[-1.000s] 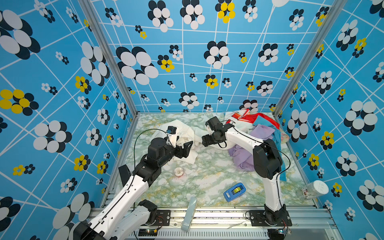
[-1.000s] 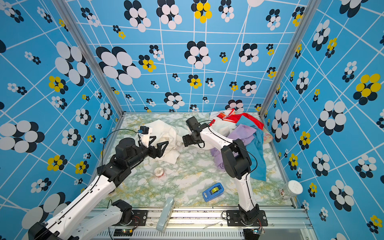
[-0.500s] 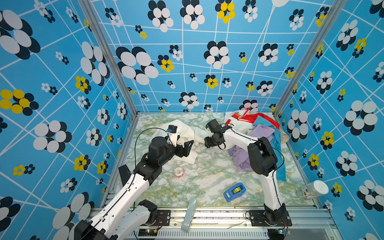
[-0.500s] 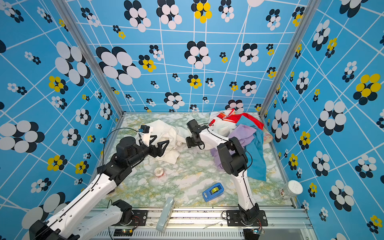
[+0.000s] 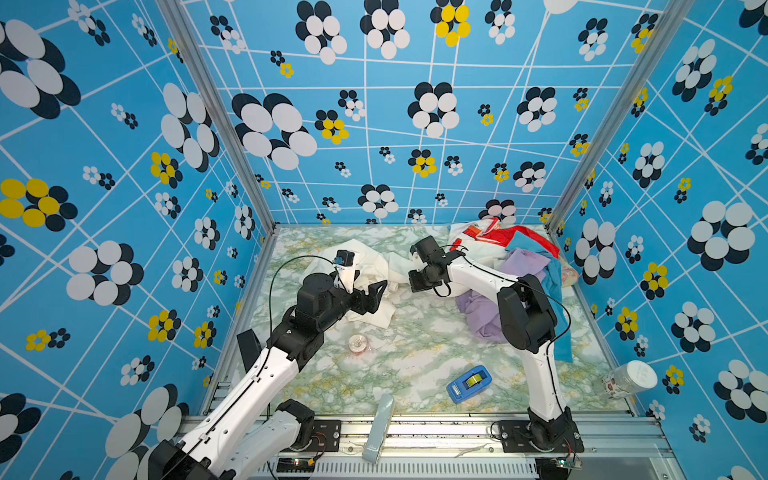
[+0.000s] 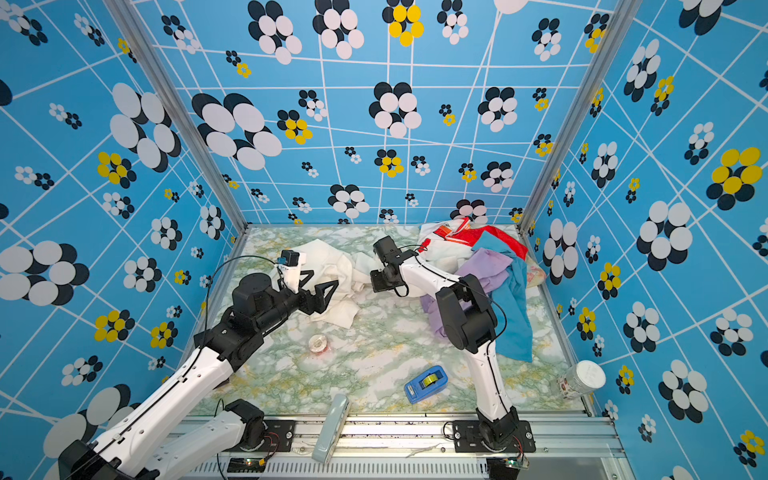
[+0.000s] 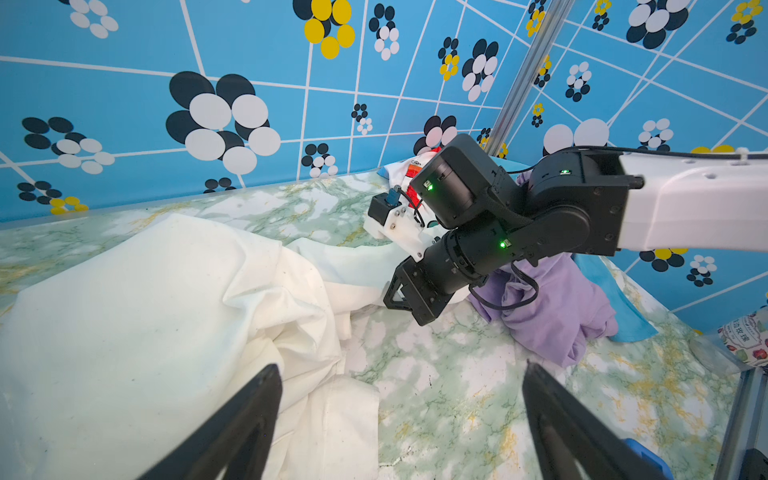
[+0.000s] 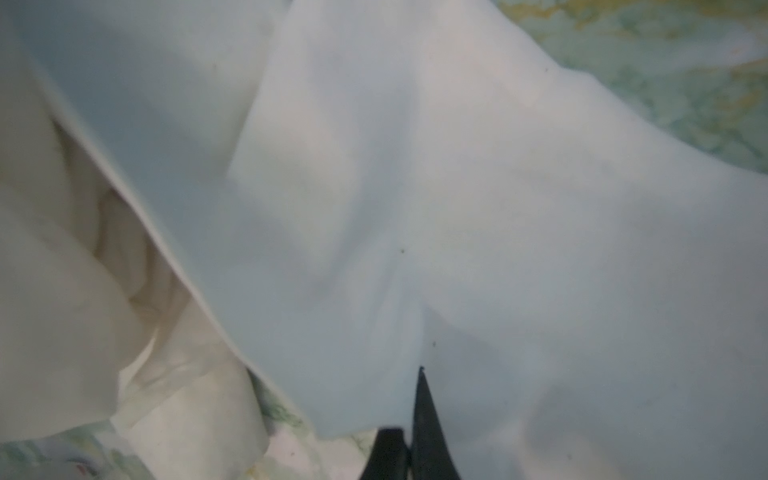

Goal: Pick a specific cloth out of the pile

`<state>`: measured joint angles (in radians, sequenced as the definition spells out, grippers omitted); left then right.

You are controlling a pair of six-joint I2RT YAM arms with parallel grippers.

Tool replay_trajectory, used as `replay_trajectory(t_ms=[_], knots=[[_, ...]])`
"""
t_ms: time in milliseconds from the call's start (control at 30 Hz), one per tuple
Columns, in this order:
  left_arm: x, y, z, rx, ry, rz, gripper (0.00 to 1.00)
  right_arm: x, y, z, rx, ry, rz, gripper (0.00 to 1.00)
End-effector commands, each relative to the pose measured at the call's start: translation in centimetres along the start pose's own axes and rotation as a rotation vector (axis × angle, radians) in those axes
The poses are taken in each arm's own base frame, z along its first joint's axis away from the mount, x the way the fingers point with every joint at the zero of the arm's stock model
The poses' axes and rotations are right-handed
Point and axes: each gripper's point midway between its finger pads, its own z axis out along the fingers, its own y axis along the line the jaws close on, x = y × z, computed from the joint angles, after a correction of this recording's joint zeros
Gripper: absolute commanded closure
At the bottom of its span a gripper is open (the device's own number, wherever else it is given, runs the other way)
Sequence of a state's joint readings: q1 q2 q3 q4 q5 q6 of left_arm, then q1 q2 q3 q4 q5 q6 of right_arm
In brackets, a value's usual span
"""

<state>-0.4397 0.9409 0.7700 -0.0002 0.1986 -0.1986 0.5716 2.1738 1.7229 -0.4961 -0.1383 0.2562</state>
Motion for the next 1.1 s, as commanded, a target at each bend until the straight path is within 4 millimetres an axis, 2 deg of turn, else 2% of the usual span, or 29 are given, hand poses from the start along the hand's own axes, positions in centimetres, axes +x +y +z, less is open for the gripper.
replay_trajectory(t_ms=[0,100,200,367,567,633,667,833,1067], knots=[[-2.0,-0.6,-0.3,0.022,-0.046,0.004,0.08,-6.1,4.0,-6.5,-0.15,-0.216,0.008,1.0],[-2.0,-0.6,-0.4,0.022,-0.047,0.004,0.08,-8.5,5.8,-9.1,-0.209,-0.302,-0.006,1.0],[-2.1,-0.6,-0.5,0.023,-0.05,0.006,0.08,-10.1,7.7,-10.8,-0.267,-0.351,-0.018,1.0],[-2.0,-0.7,-0.4,0.03,-0.049,0.003,0.08,-11.5,11.7,-11.5,-0.401,-0.364,-0.031,1.0],[-1.9,-0.7,-0.6,0.029,-0.05,0.005,0.08,-13.1,15.4,-11.9,-0.508,-0.391,-0.026,1.0],[-1.8,-0.7,-0.6,0.026,-0.048,0.006,0.08,-13.7,16.6,-12.9,-0.558,-0.406,-0.016,1.0],[-1.8,-0.6,-0.7,0.021,-0.048,0.006,0.08,-13.5,17.0,-11.4,-0.575,-0.381,-0.002,1.0],[-1.8,-0.6,-1.0,0.017,-0.055,0.01,0.08,-13.8,19.7,-10.7,-0.684,-0.361,0.03,1.0],[-1.8,-0.4,-1.4,0.011,-0.064,0.017,0.08,-12.9,24.0,-8.2,-0.893,-0.272,0.118,1.0]])
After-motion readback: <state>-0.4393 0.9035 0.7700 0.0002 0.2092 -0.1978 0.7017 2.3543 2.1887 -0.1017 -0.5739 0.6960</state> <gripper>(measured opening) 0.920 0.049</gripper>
